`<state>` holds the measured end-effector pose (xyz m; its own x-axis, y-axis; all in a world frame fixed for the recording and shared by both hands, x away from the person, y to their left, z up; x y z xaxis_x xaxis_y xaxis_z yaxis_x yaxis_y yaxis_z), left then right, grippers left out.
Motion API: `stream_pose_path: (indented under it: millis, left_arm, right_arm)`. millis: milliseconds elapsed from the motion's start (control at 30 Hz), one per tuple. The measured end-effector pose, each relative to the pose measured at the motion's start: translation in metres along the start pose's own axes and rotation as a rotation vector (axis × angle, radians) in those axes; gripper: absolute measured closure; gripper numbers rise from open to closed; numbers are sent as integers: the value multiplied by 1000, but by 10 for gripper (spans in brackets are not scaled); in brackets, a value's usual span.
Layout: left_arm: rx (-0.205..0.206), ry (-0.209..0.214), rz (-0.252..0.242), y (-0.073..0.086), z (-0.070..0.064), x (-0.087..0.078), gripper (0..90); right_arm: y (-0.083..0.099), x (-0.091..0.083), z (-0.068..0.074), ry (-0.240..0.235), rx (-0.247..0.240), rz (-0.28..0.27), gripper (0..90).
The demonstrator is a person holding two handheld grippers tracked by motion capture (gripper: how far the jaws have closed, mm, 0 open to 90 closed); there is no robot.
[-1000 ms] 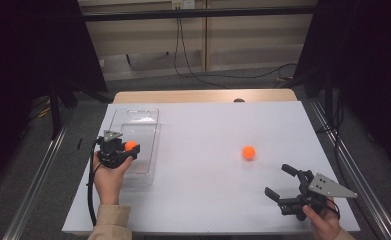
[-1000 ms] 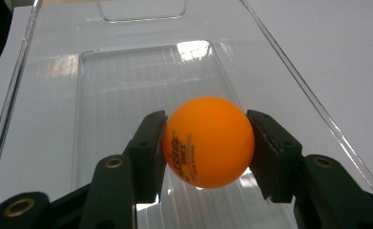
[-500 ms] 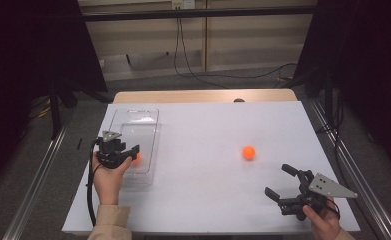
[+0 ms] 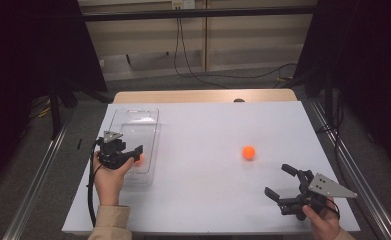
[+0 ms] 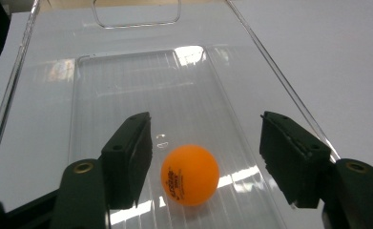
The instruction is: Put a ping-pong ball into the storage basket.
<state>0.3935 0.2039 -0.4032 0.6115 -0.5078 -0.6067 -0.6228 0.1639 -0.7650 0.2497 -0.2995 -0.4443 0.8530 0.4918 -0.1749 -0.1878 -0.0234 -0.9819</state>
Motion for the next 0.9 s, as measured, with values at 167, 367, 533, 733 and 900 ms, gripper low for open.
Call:
stream_pose_path:
  millis: [167,367,533,733,900]
  left_arm:
    - [3,14,-13,-3,-4,-2,320]
    - [14,35,-20,-7,-10,-4,286]
    - [20,52,-22,-9,-15,-3,267]
    - [23,65,-33,-12,-20,-6,233]
    - [42,84,-30,-15,-28,-6,207]
  right_arm:
    - [0,0,0,0,-3,-2,18]
    - [0,0,0,-1,-2,-1,18]
    - [0,0,0,0,0,0,18]
    - [0,0,0,-1,-1,2,18]
    - [0,0,0,-1,-2,1,18]
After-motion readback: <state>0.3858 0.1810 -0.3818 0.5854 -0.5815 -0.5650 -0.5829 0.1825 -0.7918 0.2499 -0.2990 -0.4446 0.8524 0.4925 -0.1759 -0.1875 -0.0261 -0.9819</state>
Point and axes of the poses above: each handheld gripper's, and its own axes: x roughly forward along the jaws, y roughly out of its underside, z roughly to its left, the point moved 1 cm from there along x, roughly forward along the jaws, and after that the axes turned 12 degrees about y, right-handed, at the moved point
